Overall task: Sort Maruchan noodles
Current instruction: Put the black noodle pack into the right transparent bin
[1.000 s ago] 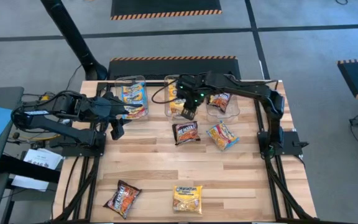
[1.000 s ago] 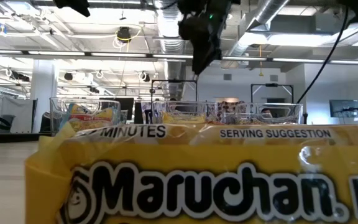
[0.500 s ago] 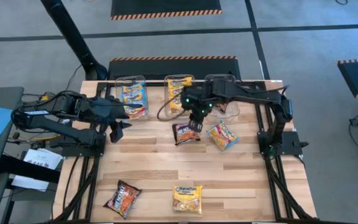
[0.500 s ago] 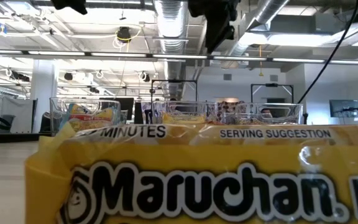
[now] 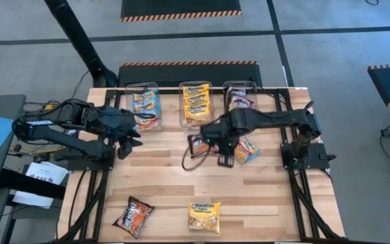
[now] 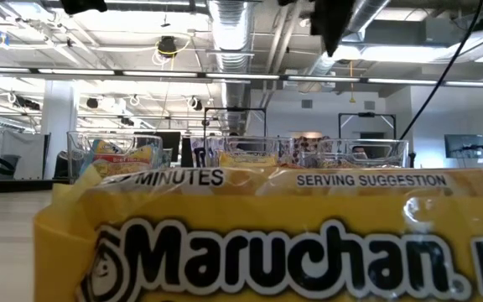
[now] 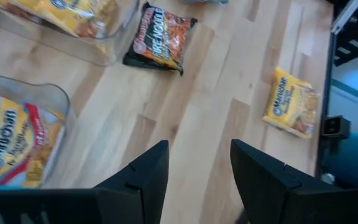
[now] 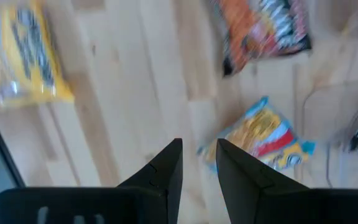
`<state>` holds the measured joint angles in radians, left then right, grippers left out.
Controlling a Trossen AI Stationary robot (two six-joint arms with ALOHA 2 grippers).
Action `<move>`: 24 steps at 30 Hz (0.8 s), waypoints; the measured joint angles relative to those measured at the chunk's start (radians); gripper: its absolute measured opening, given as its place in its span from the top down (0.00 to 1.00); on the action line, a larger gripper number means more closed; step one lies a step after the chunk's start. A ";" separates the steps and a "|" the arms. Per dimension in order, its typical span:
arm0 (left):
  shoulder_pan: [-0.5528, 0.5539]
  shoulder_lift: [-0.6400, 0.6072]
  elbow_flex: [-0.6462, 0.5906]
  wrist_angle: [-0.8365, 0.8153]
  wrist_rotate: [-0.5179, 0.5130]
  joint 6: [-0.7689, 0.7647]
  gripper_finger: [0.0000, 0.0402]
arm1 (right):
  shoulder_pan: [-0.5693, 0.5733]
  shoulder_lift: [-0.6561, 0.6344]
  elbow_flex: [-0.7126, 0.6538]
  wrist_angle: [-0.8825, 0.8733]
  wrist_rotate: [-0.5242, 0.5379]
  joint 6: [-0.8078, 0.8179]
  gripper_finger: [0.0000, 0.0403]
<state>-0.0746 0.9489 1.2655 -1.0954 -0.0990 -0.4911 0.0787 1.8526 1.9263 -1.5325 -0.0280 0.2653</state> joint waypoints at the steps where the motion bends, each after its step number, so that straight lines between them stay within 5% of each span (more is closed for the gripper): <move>1: -0.006 0.000 -0.001 0.001 0.008 -0.013 0.60 | 0.019 0.000 0.000 -0.019 0.000 0.000 0.69; 24: -0.354 0.108 -0.007 -0.066 -0.018 -0.387 0.60 | 0.283 0.000 0.000 -0.038 0.084 0.139 0.69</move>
<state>-0.4288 1.0567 1.2587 -1.1615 -0.1168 -0.8785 0.3614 1.8526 1.9263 -1.5707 0.0555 0.4046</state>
